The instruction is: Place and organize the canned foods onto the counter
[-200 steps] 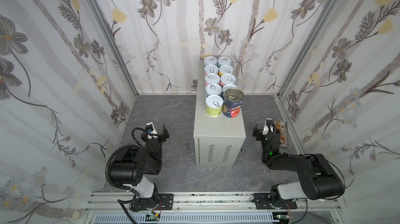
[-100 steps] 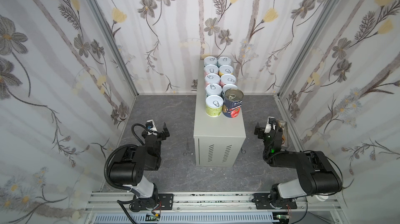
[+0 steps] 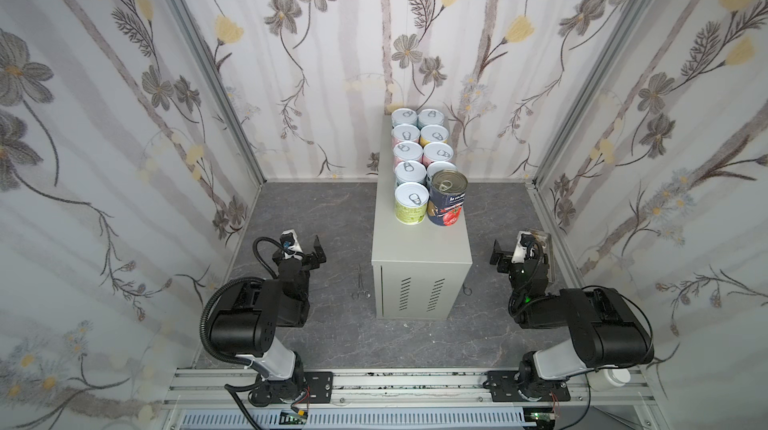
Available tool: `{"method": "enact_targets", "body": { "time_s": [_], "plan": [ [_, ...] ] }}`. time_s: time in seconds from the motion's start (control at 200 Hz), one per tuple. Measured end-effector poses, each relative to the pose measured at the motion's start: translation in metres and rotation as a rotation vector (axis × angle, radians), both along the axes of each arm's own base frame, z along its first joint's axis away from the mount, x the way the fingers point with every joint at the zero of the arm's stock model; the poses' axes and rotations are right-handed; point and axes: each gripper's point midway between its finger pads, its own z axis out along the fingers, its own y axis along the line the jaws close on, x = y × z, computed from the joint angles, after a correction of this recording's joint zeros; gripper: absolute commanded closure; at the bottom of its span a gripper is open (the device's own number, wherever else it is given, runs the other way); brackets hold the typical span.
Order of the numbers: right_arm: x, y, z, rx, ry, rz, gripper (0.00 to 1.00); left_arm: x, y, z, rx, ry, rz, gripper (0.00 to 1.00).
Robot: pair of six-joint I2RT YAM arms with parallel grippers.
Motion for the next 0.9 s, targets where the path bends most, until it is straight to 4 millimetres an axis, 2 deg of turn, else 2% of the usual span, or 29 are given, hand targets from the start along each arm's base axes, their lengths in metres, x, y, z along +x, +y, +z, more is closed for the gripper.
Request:
{"method": "enact_targets", "body": {
  "time_s": [0.899],
  "plan": [
    [0.001, 0.0016, 0.0017, 0.011, -0.008, 0.014, 0.0, 0.0, -0.0007, 0.0, 0.0, 0.0, -0.002, 0.0]
  ]
}}
